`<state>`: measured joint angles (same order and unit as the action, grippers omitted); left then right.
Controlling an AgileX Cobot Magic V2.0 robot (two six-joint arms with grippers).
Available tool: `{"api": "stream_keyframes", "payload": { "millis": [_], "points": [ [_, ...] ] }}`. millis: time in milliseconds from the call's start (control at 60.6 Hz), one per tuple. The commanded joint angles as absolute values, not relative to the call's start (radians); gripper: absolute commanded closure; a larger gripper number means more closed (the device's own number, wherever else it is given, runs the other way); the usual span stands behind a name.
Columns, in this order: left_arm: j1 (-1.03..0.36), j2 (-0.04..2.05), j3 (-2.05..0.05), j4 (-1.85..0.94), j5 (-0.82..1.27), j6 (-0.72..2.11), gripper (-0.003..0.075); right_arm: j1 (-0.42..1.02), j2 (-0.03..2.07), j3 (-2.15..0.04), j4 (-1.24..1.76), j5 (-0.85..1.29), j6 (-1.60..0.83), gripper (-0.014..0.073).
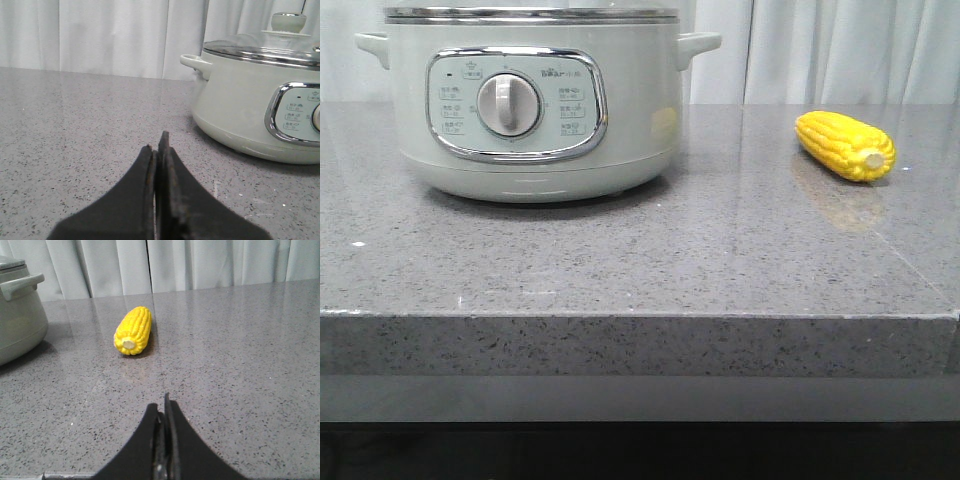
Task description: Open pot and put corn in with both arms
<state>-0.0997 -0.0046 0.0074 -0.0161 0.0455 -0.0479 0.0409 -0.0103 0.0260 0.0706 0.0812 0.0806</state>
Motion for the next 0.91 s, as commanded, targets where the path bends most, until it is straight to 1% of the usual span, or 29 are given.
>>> {"api": "stream_keyframes", "payload": {
  "millis": [0,594,892],
  "points": [
    [-0.099,-0.021,0.011,-0.024,-0.039,-0.058,0.0741,0.038,-0.034,0.027,0.060,-0.007,0.080,0.0659],
    [-0.099,-0.021,0.011,-0.024,-0.039,-0.058,0.0741,0.038,-0.034,0.027,0.060,-0.007,0.080,0.0659],
    [-0.099,-0.021,-0.003,-0.024,-0.125,-0.058,0.0741,0.038,-0.034,0.016,0.060,-0.053,0.080,0.0659]
  ]
}}
